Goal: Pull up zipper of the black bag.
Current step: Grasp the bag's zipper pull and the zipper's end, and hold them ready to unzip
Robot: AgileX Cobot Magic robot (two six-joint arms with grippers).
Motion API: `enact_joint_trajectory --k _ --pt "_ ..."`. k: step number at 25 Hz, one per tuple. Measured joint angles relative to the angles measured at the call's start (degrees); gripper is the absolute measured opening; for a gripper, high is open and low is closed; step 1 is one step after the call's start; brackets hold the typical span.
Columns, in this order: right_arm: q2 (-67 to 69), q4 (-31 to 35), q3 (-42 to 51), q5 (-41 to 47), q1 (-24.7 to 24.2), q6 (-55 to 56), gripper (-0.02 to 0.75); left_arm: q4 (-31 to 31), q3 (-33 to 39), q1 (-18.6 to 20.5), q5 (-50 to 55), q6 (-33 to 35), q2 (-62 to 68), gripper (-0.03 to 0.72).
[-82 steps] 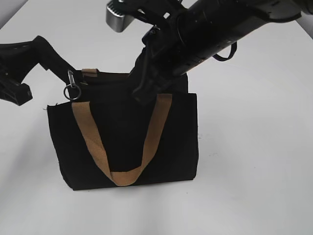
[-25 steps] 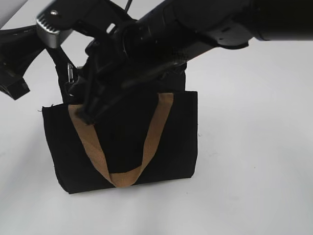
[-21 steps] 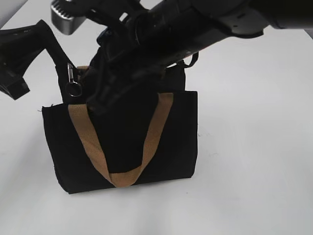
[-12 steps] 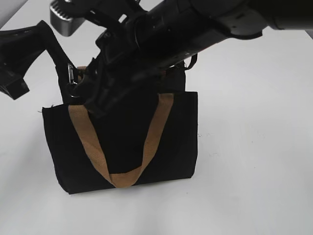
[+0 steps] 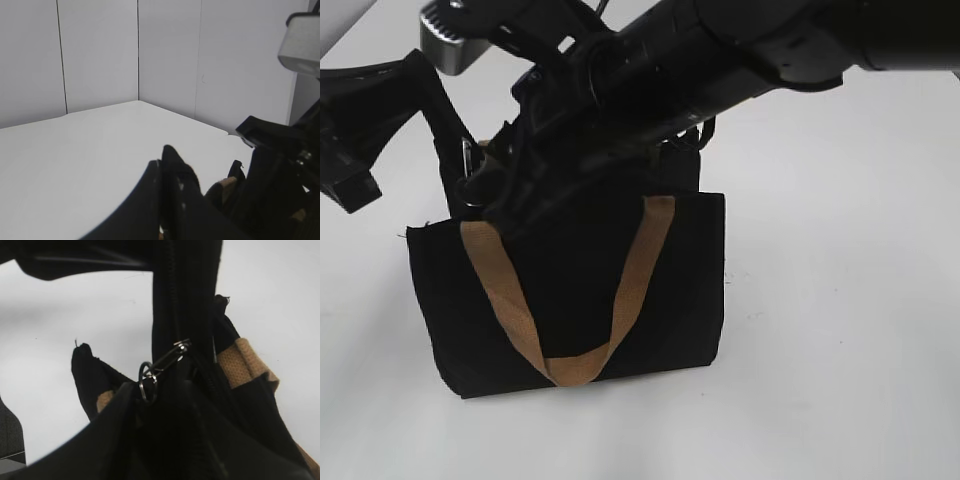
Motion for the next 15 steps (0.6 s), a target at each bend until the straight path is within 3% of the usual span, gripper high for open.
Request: enact_joint_trajectory --k 15 --pt "2.1 0.2 0.0 -2.8 2.5 -1.7 0.219 0.8 0.0 0.0 -0.6 -0.2 0.0 0.003"
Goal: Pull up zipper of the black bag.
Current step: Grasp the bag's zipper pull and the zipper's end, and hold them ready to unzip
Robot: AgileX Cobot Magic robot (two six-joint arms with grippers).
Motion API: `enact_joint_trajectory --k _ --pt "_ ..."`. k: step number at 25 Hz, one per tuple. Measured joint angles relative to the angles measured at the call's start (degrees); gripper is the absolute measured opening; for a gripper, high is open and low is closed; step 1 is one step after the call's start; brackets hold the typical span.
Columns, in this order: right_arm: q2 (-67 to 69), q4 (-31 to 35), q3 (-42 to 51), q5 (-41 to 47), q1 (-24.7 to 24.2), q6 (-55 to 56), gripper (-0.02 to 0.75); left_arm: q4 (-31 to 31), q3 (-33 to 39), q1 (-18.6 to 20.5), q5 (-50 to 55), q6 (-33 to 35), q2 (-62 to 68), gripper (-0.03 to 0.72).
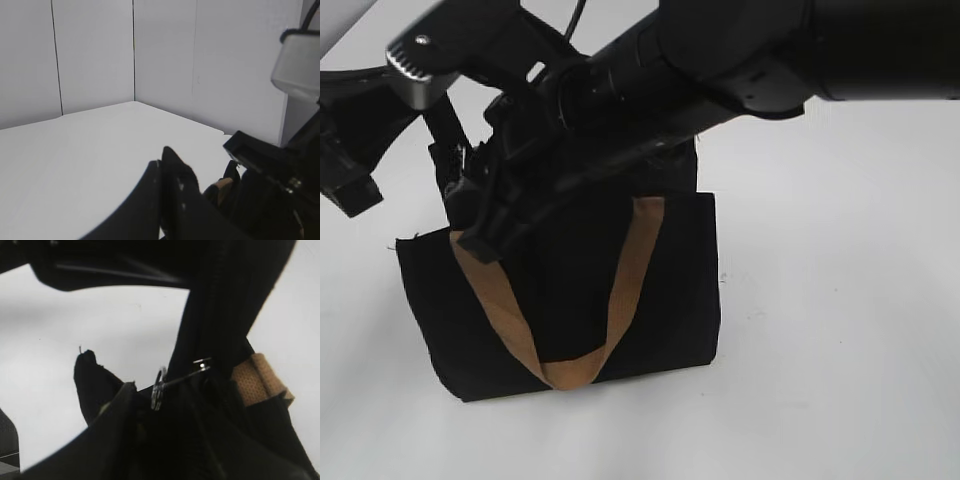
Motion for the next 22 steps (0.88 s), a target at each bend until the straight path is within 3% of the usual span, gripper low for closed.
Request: enact_joint_trajectory --k 6,16,22 --pt "0.3 0.0 -0.1 -0.7 0.0 0.0 0.013 0.1 0.0 0.0 0.2 0.0 0.1 0.003" --pt "-2.3 -5.1 -0.1 4.8 -1.8 1.1 0.004 -0.2 0.0 0.0 2.2 0.0 0.1 0.003" --pt "-3.9 -6.3 -0.1 8.8 -5.0 3.4 0.001 -0.1 0.0 0.0 6.1 -4.2 -0.1 0.003"
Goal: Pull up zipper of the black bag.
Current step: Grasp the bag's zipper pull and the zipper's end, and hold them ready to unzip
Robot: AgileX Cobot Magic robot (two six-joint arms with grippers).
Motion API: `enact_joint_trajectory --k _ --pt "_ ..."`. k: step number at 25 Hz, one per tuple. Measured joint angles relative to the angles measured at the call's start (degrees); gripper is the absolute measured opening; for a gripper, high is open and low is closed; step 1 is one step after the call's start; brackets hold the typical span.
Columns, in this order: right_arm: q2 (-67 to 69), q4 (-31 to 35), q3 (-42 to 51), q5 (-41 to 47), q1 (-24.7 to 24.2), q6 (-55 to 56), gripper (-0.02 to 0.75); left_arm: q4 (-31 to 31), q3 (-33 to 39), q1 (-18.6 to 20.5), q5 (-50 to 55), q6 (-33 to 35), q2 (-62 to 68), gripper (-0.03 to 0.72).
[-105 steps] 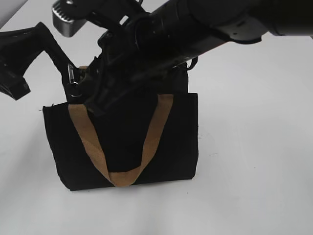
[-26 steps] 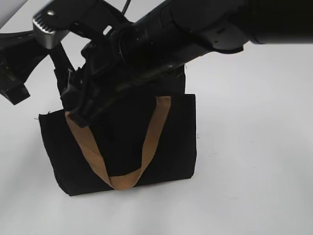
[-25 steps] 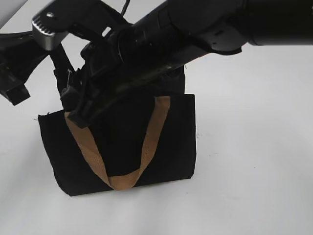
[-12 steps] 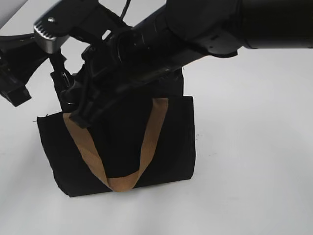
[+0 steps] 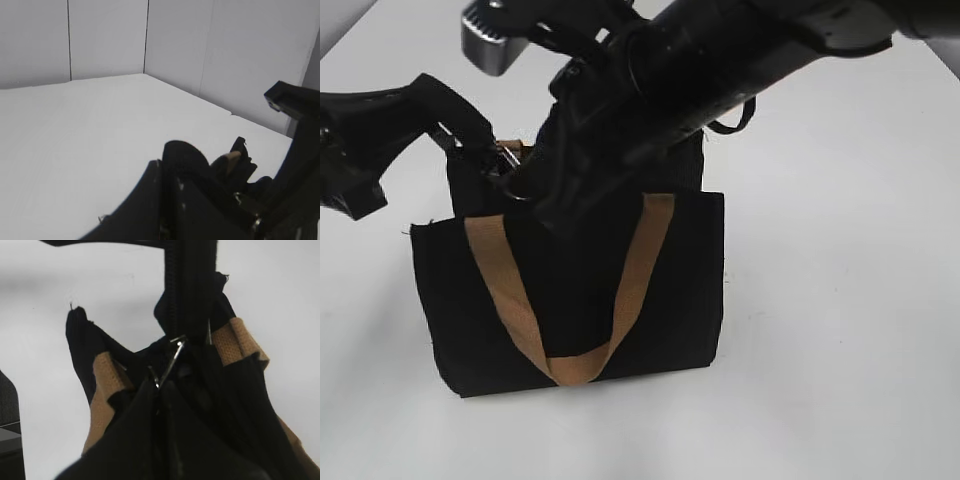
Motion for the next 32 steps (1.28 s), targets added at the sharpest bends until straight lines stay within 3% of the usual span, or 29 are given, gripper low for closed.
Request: enact_joint_trajectory --k 14,24,32 --pt "-0.2 -2.9 -0.2 5.1 -2.5 1.2 0.0 0.5 4.9 -0.1 2.2 -14.8 0.0 0.003" --pt "-0.2 -2.3 -0.2 2.7 -2.5 1.8 0.0 -3.0 6.3 -0.2 8.8 -15.8 -2.2 0.003" --pt "-0.2 -2.0 -0.2 0.9 -2.4 2.4 0.0 -5.7 6.4 0.5 20.0 -15.8 -10.4 0.003"
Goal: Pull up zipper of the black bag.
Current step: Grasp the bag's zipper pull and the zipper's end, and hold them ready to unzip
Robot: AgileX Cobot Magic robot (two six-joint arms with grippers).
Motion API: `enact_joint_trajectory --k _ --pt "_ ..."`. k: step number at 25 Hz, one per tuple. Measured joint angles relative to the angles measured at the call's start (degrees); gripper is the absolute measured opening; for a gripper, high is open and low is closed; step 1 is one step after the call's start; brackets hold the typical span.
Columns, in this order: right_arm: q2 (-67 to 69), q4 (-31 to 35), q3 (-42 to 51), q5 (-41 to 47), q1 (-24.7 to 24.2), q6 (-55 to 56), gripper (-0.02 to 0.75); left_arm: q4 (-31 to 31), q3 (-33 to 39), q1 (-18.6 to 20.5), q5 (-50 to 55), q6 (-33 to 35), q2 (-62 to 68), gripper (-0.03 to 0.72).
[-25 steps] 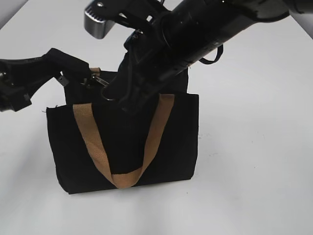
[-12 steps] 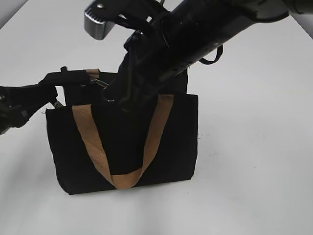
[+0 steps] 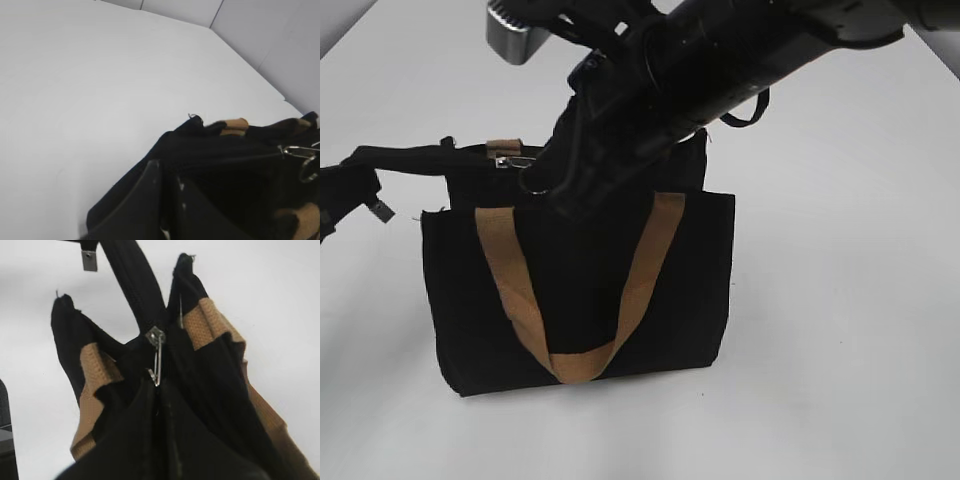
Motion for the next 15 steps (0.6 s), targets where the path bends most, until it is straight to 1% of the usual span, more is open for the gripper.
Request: enact_joint_trajectory --k 4,10,15 --pt "0.0 -0.7 0.0 0.0 -0.2 0.3 0.0 -1.2 0.0 0.4 5.2 -0.1 -3.2 0.003" --pt "0.0 -1.8 0.0 0.9 -0.8 1.7 0.0 -1.3 0.0 0.4 6.0 -0.2 -3.6 0.003" --pt "-0.3 -4.3 0.0 6.7 -6.0 5.2 0.0 -1.6 0.0 0.5 6.2 -0.2 -3.6 0.003"
